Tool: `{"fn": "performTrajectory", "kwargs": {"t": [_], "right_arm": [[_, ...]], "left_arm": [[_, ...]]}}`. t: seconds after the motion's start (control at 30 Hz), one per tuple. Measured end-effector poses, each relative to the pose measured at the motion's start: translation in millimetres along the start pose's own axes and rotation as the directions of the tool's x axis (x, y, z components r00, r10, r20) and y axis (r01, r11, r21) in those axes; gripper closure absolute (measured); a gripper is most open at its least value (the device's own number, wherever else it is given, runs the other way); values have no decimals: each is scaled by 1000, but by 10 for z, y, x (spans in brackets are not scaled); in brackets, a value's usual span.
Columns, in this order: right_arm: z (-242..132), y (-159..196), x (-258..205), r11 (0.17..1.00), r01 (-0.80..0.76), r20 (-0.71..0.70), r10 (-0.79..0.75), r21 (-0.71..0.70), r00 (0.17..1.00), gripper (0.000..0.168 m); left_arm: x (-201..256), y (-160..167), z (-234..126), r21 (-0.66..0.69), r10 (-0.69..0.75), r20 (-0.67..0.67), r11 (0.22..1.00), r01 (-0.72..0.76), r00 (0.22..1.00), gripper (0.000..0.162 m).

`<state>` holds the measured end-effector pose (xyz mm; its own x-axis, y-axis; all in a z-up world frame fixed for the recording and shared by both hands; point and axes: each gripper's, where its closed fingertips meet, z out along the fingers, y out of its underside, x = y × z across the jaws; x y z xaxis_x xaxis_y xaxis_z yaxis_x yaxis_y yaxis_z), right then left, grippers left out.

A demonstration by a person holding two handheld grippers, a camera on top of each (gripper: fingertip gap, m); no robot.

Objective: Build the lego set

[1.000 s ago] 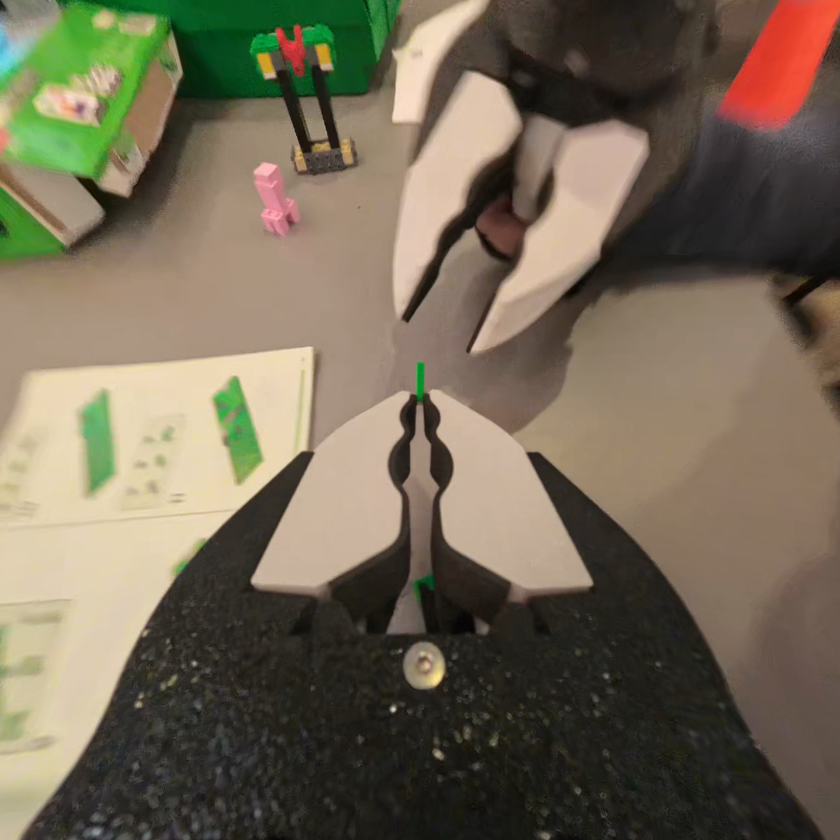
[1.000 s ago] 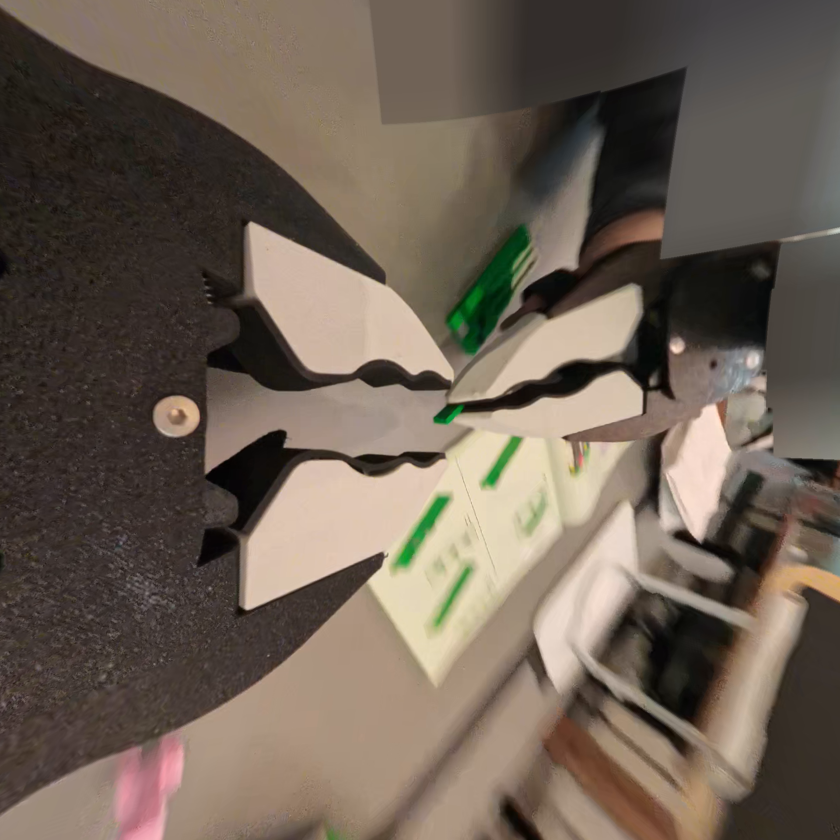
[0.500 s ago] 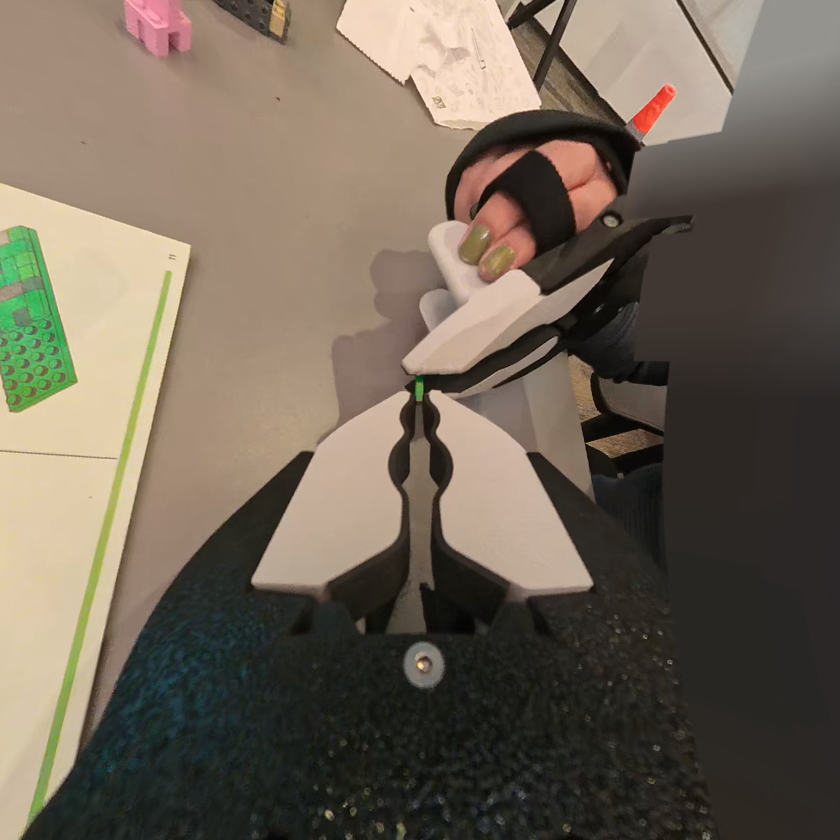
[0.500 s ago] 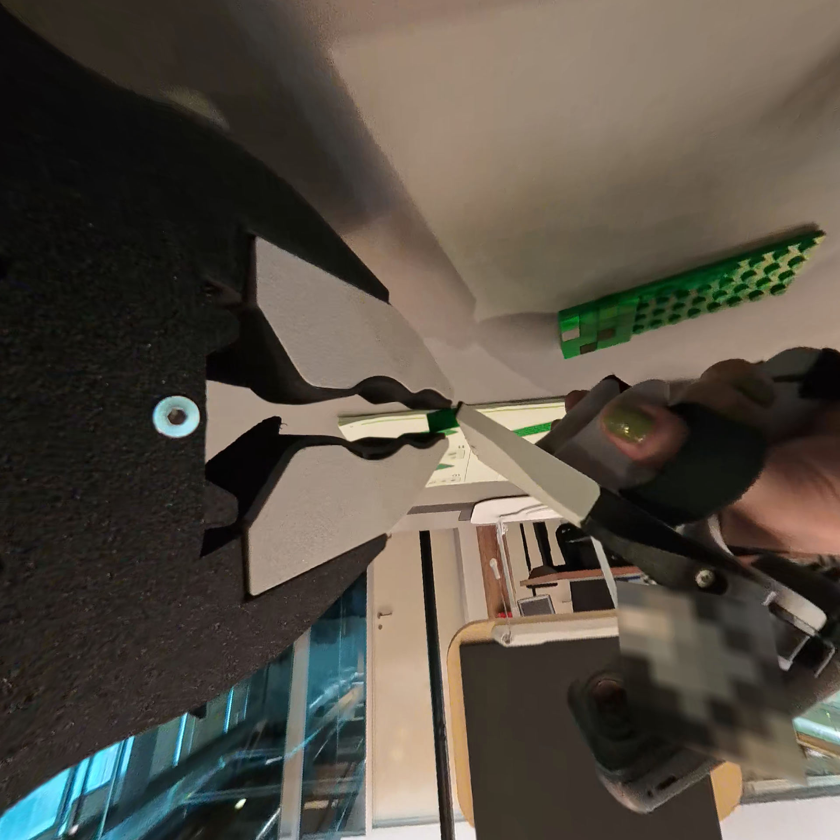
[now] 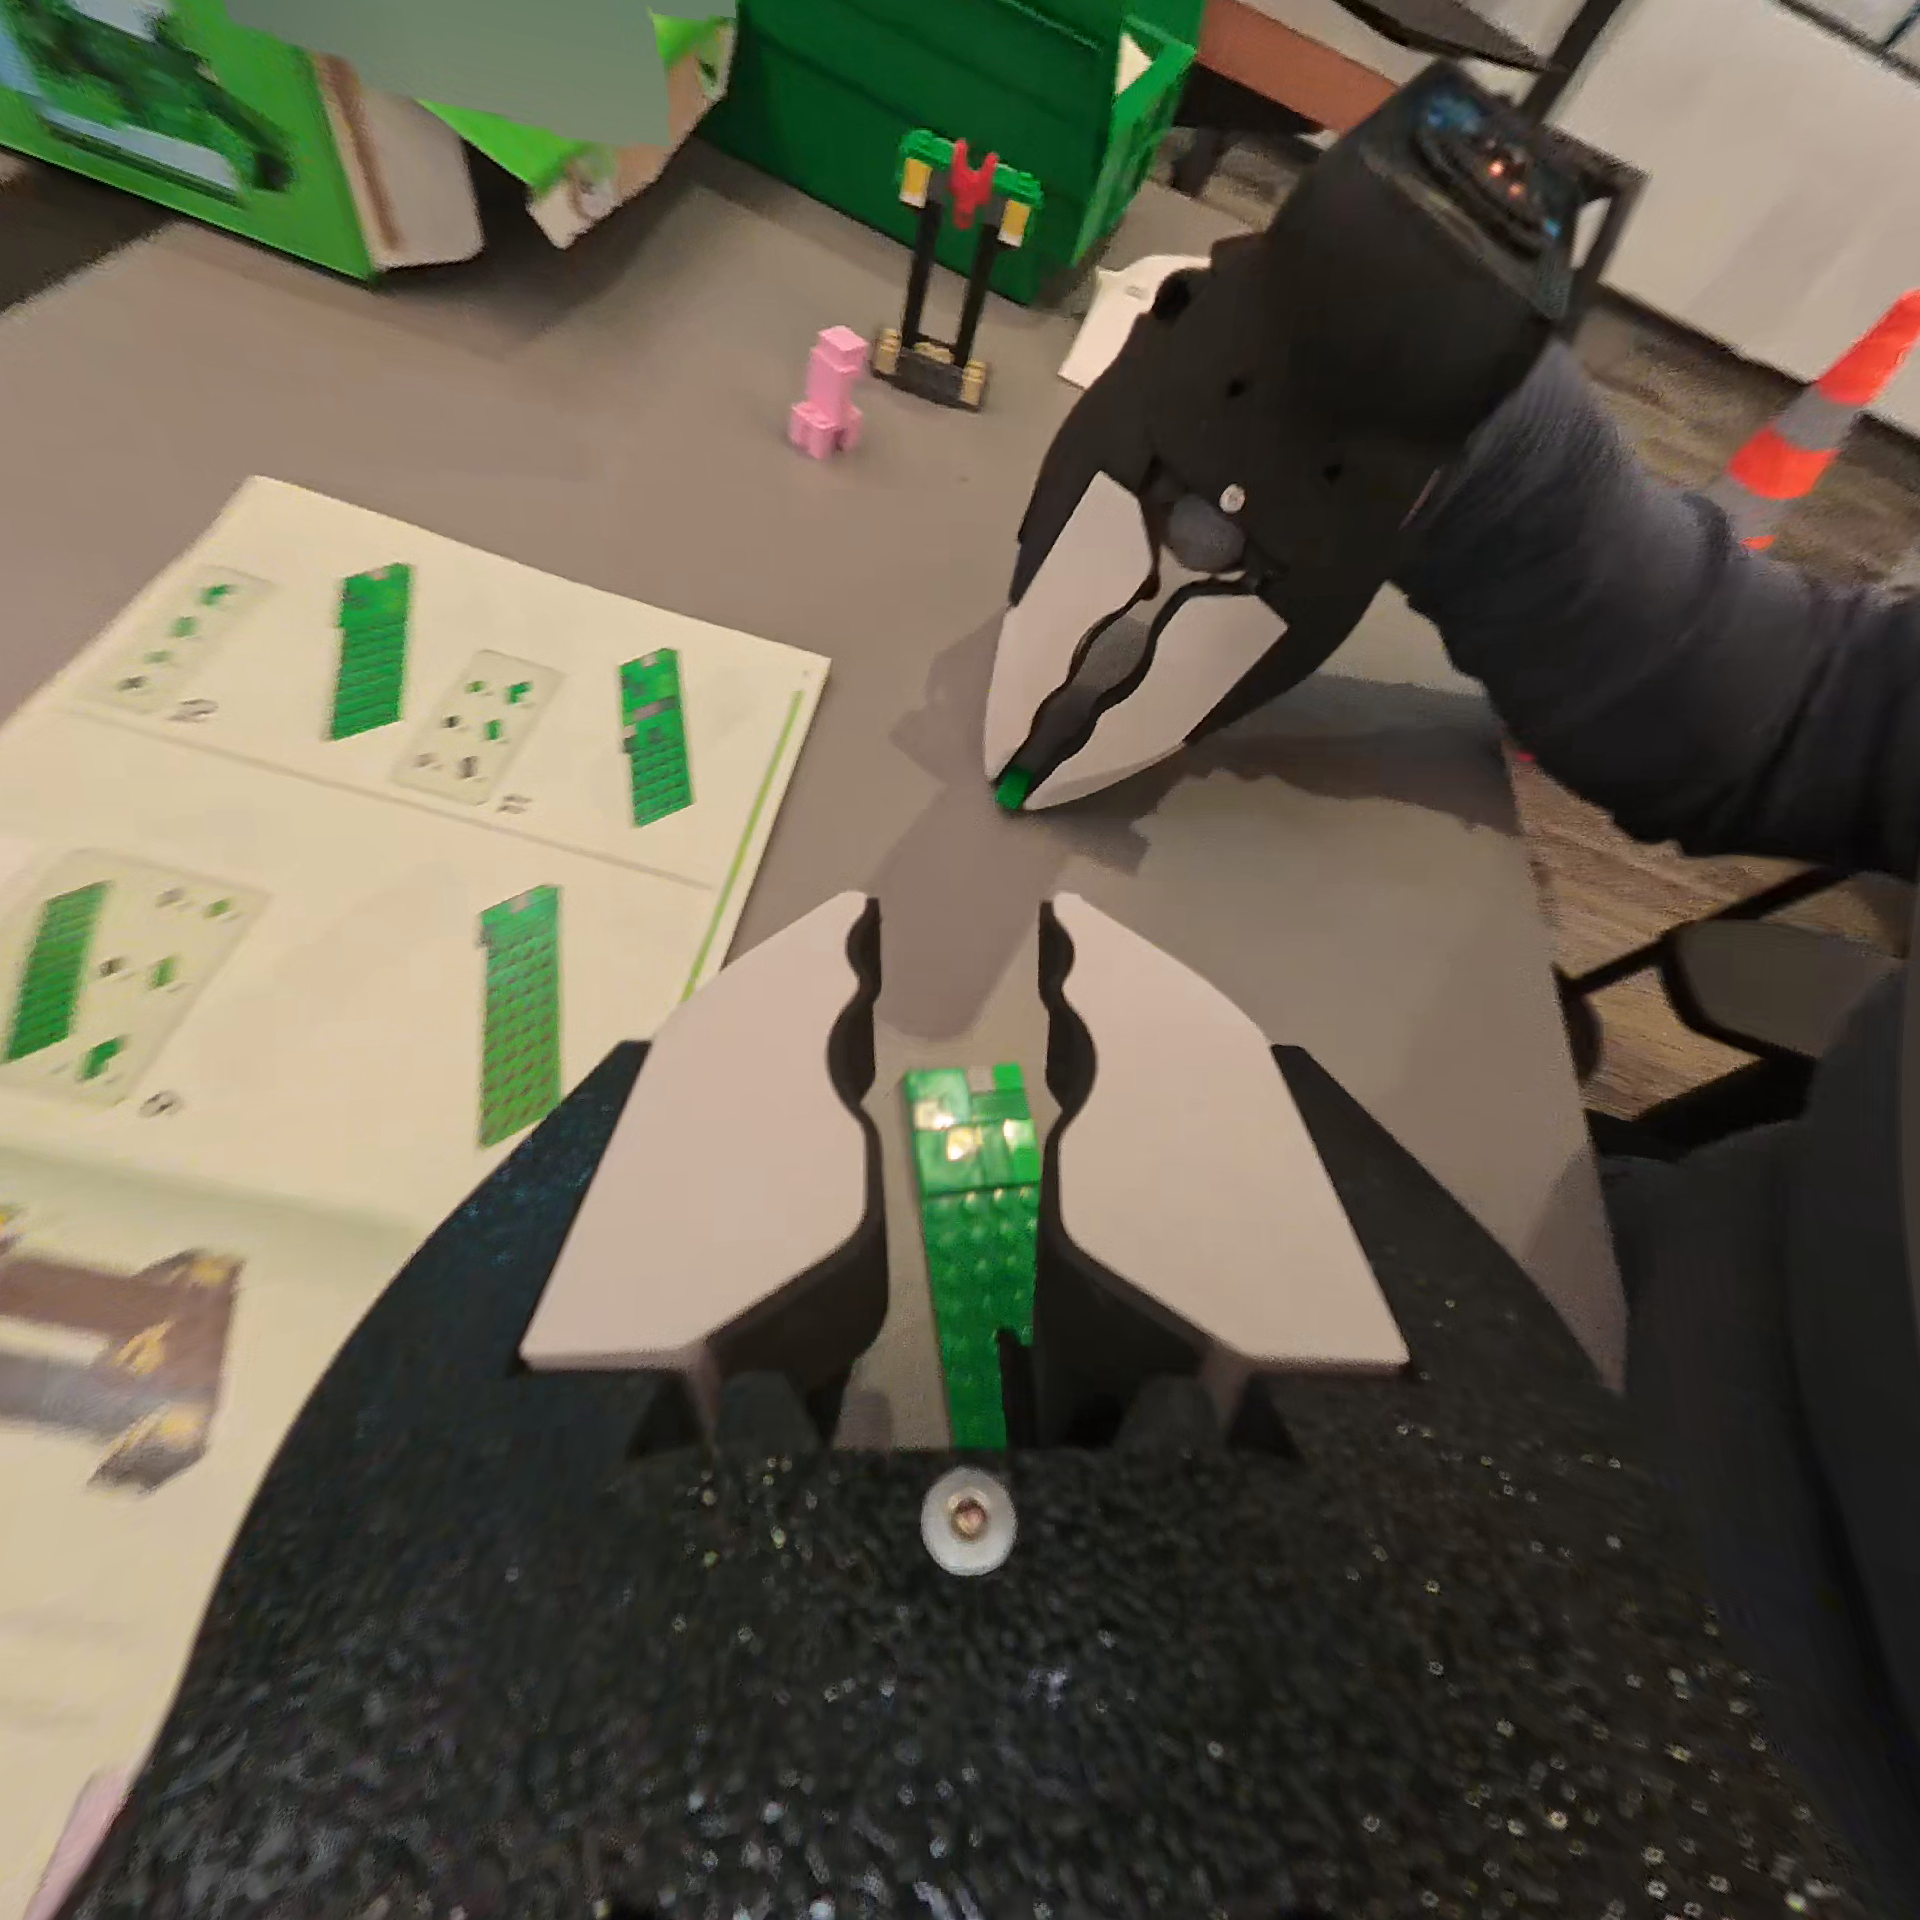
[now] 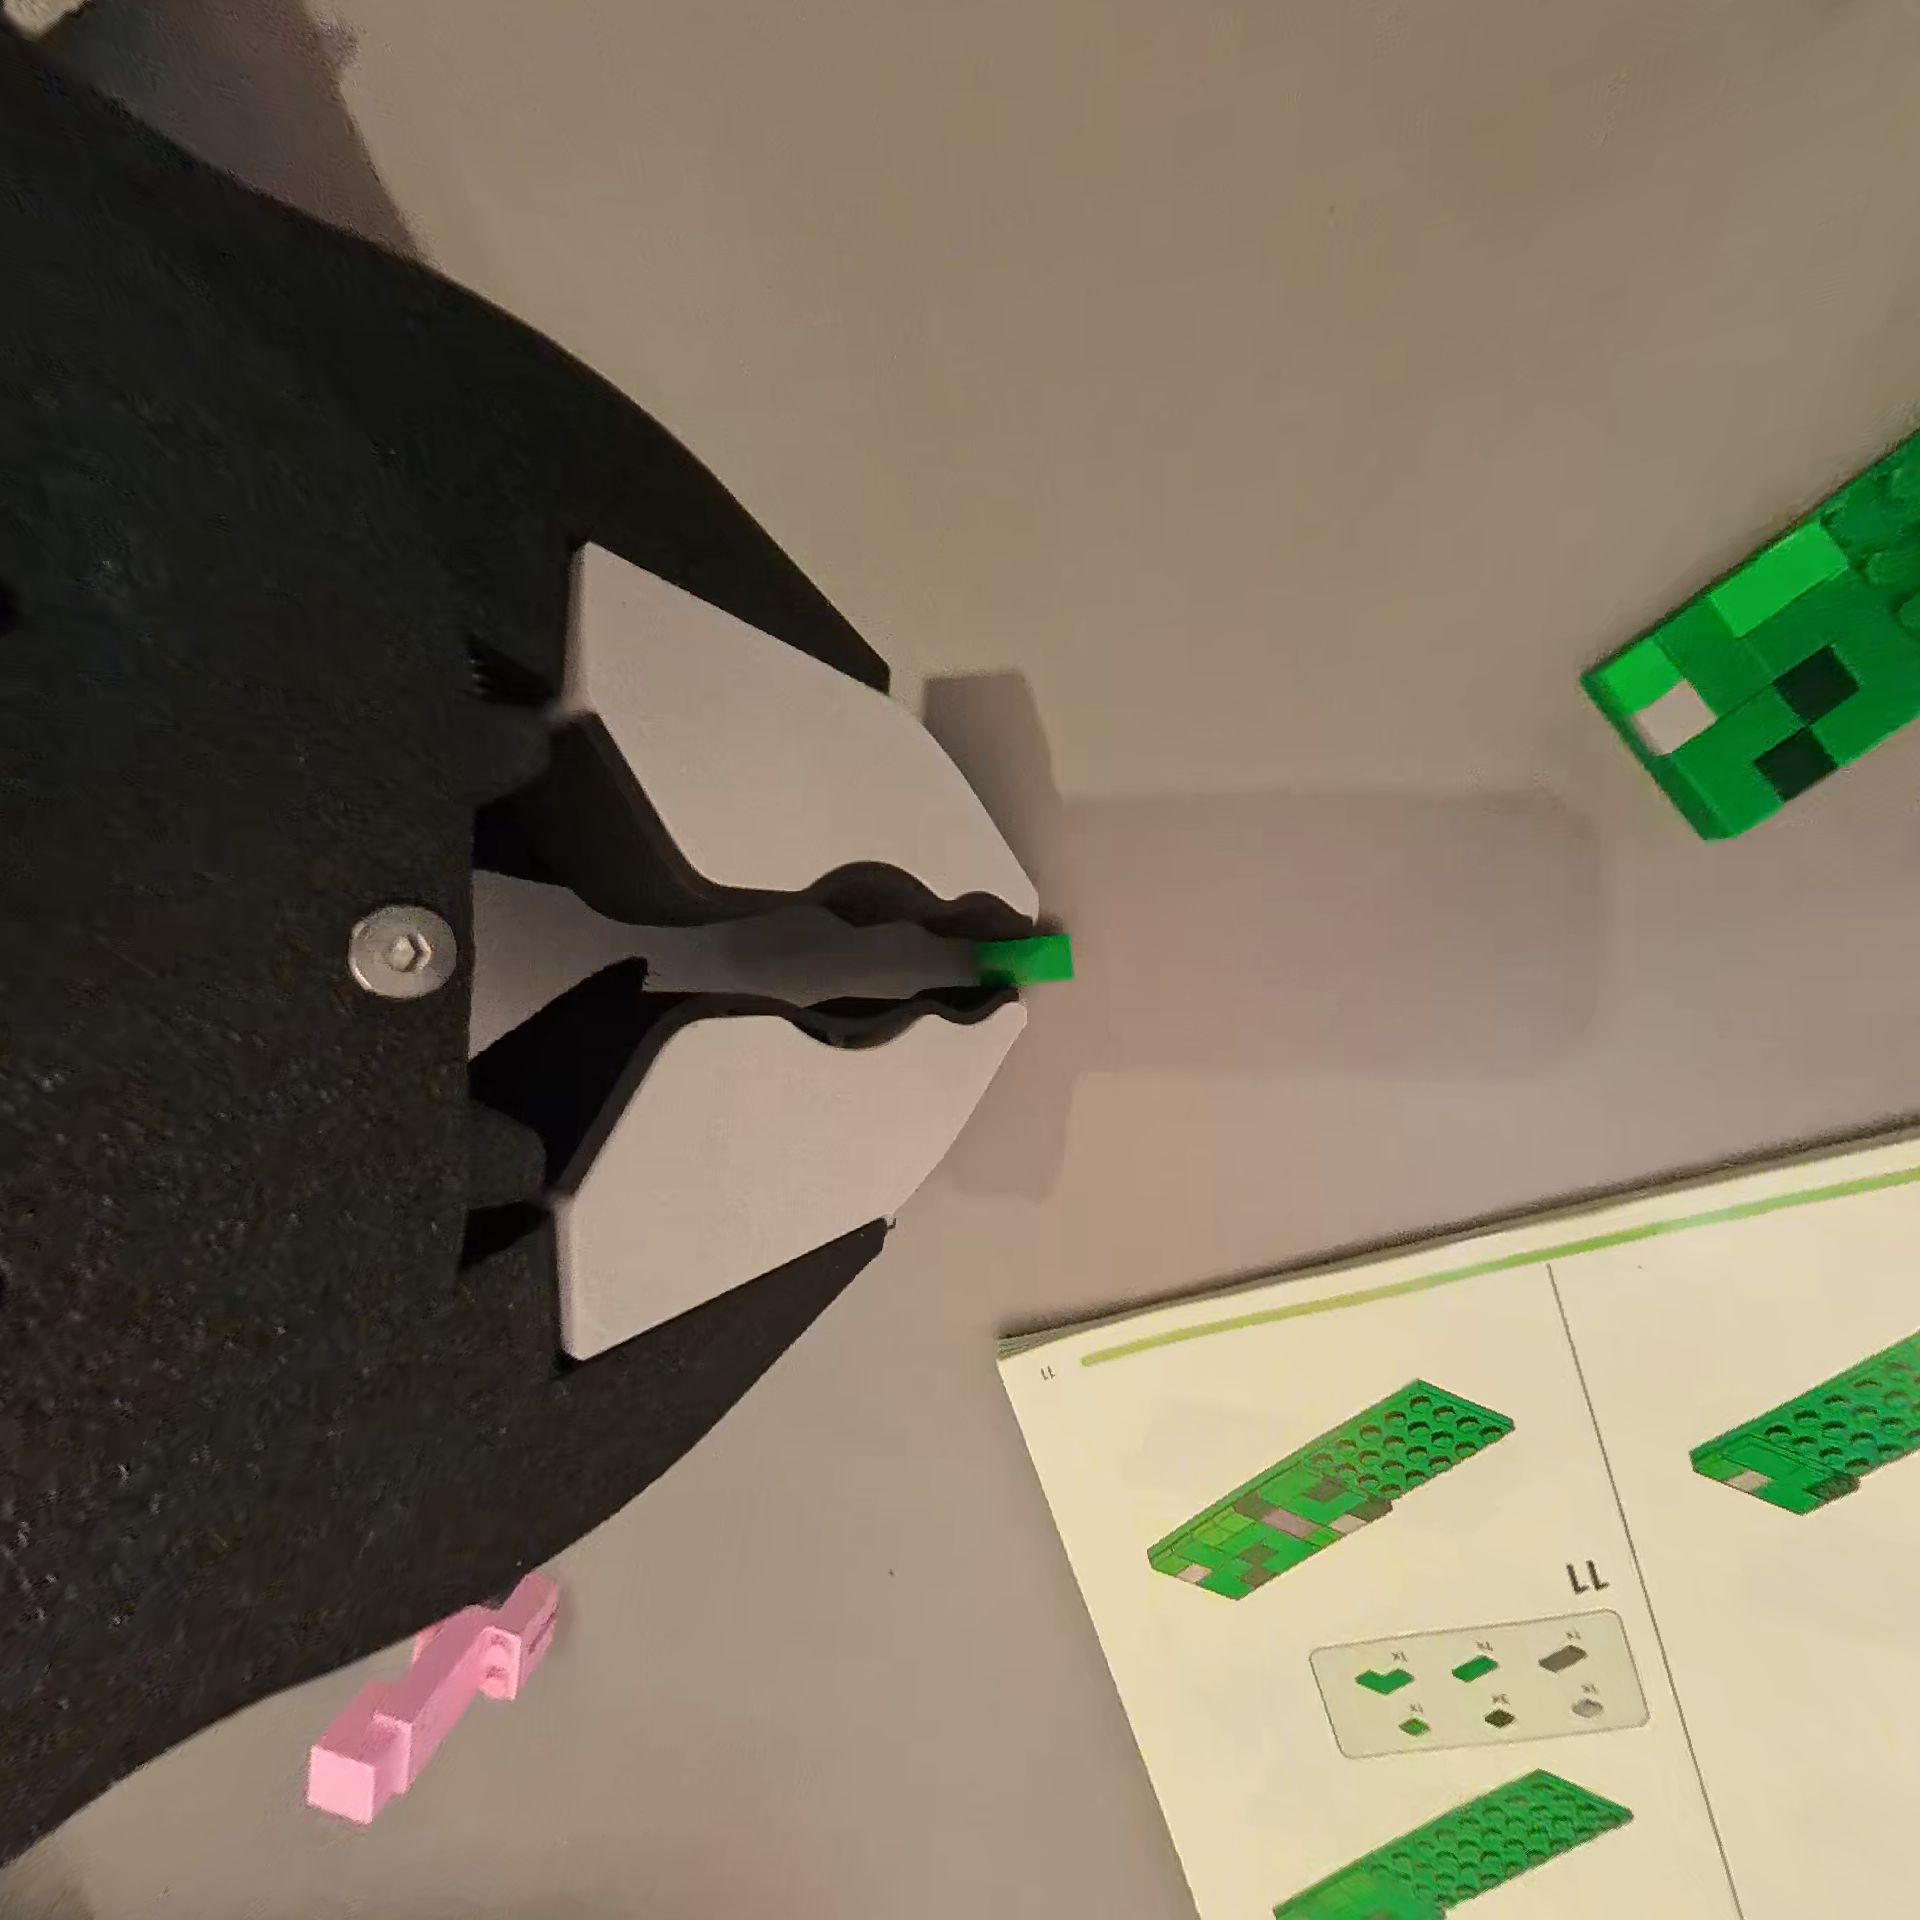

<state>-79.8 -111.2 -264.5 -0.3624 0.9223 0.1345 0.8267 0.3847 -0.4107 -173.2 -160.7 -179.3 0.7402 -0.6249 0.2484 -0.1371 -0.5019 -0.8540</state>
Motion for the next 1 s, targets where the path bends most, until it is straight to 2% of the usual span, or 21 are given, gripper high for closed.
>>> {"fn": "performTrajectory", "kwargs": {"t": [0.13, 0.27, 0.37, 0.47, 0.57, 0.63, 0.7, 0.8, 1.0], "right_arm": [[-5, -20, -7, 1000, -7, 6, 7, 3, 1000, 147], [-71, 12, 13, 999, -47, -41, 49, 25, 998, 144], [-267, -234, -31, 964, -121, -69, 141, 238, 988, 147], [-386, -703, -97, 845, -171, -80, 243, 506, 967, 147], [-278, -1137, -241, 748, -200, -33, 285, 633, 958, 148], [-144, -1328, -277, 722, -207, -32, 302, 660, 953, 148], [-28, -1428, -327, 739, -199, -38, 290, 644, 956, 145], [9, -1475, -318, 739, -158, -93, 287, 655, 953, 144], [48, -1462, -305, 729, -186, -69, 304, 659, 950, 145]], "left_arm": [[-130, 113, -295, 7, 36, 125, 999, -38, 991, 134], [-235, 230, -560, 32, 23, 212, 999, -31, 977, 135], [-341, 357, -839, 48, 14, 312, 998, -31, 950, 137], [-426, 534, -1107, 55, -18, 398, 998, -4, 917, 138], [-477, 729, -1306, 55, -53, 460, 998, 31, 886, 141], [-480, 865, -1408, 49, -75, 490, 997, 58, 868, 141], [-452, 987, -1496, 38, -82, 512, 997, 73, 855, 141], [-423, 1182, -1648, -13, -45, 579, 998, 65, 814, 143], [-383, 1588, -1943, -167, 28, 693, 978, 122, 721, 138]]}}
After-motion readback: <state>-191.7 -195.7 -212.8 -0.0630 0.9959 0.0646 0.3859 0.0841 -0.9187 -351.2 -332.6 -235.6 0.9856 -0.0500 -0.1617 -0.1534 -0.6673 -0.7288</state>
